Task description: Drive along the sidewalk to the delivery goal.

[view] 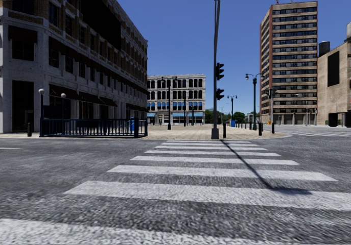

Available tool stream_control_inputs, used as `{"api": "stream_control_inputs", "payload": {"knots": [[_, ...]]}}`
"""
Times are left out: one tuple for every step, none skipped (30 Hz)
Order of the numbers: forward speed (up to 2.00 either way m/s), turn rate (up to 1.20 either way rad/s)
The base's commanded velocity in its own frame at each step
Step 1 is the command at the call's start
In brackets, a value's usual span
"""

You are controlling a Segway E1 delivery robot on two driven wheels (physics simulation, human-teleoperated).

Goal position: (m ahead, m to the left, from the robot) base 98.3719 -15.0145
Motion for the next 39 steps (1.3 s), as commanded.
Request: {"api": "stream_control_inputs", "payload": {"knots": [[2.0, 0.0], [2.0, 0.0], [2.0, 0.0], [2.0, -0.02], [2.0, -0.04], [2.0, -0.04], [2.0, -0.05], [2.0, -0.05], [2.0, -0.06], [2.0, -0.11], [2.0, -0.15], [2.0, -0.17], [2.0, -0.17], [2.0, -0.17], [2.0, -0.17], [2.0, -0.17], [2.0, -0.17], [2.0, -0.17], [2.0, -0.17], [2.0, -0.17], [2.0, -0.17], [2.0, -0.17], [2.0, -0.17], [2.0, -0.17], [2.0, -0.18], [2.0, -0.18], [2.0, -0.18], [2.0, -0.18], [2.0, -0.18], [2.0, -0.18], [2.0, -0.18], [2.0, -0.18], [2.0, -0.18], [2.0, -0.19], [2.0, -0.21], [2.0, -0.21], [2.0, -0.21], [2.0, -0.21], [2.0, -0.21]]}}
